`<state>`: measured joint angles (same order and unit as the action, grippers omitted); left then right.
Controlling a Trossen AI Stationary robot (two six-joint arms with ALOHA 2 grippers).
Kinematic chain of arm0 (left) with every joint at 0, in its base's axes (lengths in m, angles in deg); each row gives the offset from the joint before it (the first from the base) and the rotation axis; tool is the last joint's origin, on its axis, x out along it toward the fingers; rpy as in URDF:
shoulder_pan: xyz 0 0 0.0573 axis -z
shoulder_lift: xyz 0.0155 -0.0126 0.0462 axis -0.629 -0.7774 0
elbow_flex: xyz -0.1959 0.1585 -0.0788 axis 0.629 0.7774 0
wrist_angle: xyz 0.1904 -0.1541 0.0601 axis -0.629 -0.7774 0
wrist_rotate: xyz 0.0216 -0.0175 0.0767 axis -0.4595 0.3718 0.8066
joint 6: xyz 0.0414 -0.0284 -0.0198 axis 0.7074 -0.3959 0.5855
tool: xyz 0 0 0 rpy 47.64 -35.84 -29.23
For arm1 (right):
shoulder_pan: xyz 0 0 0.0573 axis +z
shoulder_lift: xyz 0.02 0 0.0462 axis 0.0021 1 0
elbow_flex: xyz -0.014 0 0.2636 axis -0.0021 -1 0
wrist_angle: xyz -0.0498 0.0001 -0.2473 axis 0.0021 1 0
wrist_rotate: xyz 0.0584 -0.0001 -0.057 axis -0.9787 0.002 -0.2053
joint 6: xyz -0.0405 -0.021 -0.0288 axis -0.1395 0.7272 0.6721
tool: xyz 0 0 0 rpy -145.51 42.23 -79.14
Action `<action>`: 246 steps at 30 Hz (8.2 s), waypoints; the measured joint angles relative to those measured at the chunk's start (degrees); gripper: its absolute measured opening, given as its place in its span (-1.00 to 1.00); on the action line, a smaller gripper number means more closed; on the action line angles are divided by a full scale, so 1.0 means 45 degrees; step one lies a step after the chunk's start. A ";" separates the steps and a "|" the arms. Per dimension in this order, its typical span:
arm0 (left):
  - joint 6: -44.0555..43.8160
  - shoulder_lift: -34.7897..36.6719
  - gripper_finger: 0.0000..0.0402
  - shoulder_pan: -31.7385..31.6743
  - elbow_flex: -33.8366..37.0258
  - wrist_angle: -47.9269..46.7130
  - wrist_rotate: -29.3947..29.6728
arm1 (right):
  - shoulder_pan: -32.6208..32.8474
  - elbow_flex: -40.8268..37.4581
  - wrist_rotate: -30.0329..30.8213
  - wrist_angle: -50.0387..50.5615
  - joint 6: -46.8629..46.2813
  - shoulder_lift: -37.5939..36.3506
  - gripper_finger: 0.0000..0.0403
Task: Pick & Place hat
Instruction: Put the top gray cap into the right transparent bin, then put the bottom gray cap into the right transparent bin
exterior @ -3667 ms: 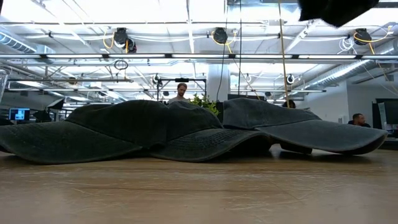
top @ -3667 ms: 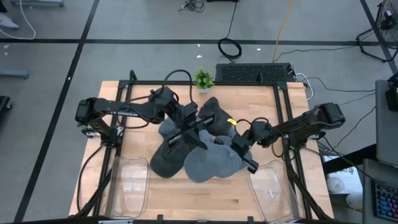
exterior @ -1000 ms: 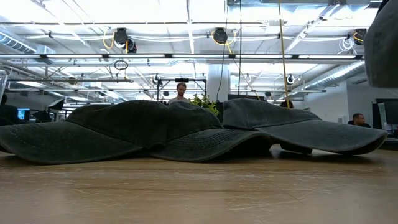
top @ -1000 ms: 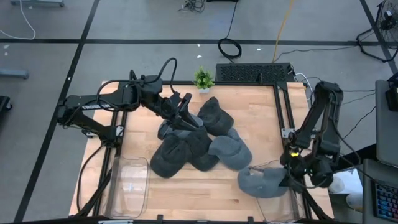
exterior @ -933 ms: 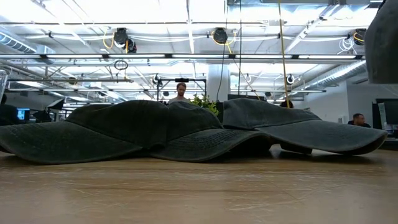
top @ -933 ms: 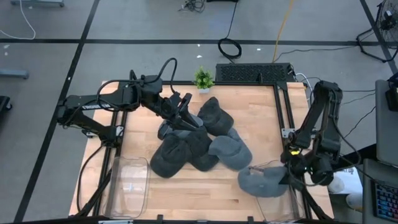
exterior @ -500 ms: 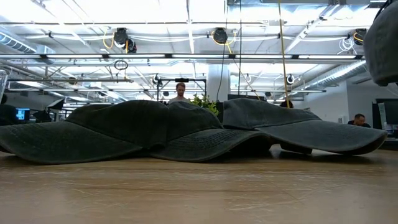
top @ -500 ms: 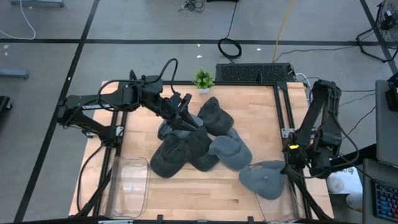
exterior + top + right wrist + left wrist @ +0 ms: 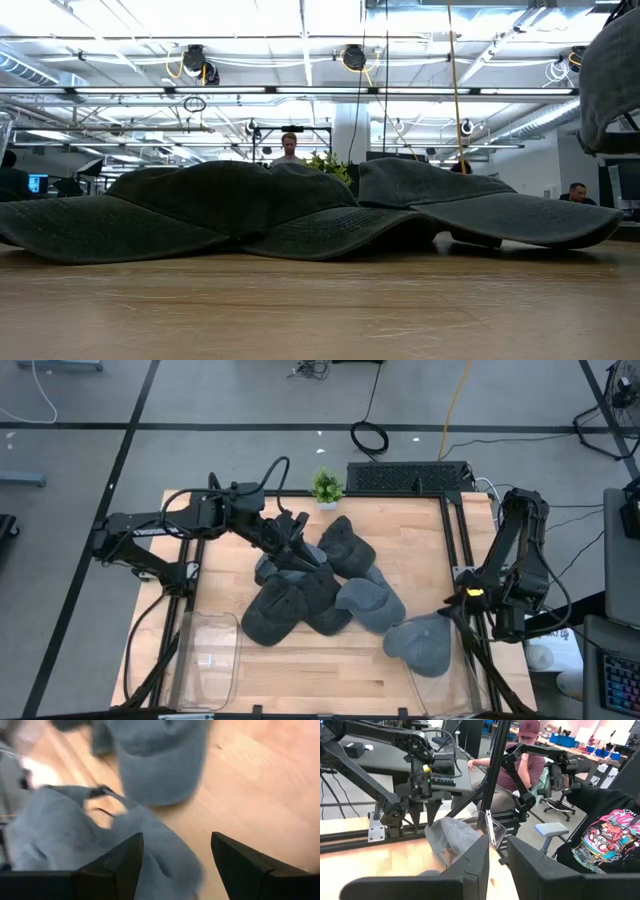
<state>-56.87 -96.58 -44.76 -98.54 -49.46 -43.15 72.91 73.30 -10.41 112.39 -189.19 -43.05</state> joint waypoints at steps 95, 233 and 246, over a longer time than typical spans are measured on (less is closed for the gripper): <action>0.0058 -0.0005 -0.62 0.0005 0.0000 0.0054 0.1631 | -0.5799 0.3011 -0.8742 -0.7396 1.6593 0.8163 -1.00; 0.0056 -0.0005 -0.62 0.0005 -0.0005 0.0054 0.1626 | -1.7151 0.2574 -1.5417 -1.1379 2.6956 0.7228 0.20; 0.0058 0.0000 -0.62 0.0005 -0.0005 0.0054 0.1626 | -1.5955 0.2579 -1.1966 -1.1202 2.7018 0.9274 0.12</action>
<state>-56.61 -96.58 -44.74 -98.56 -49.22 -35.83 1.11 84.91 -64.26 61.98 -67.61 -1.32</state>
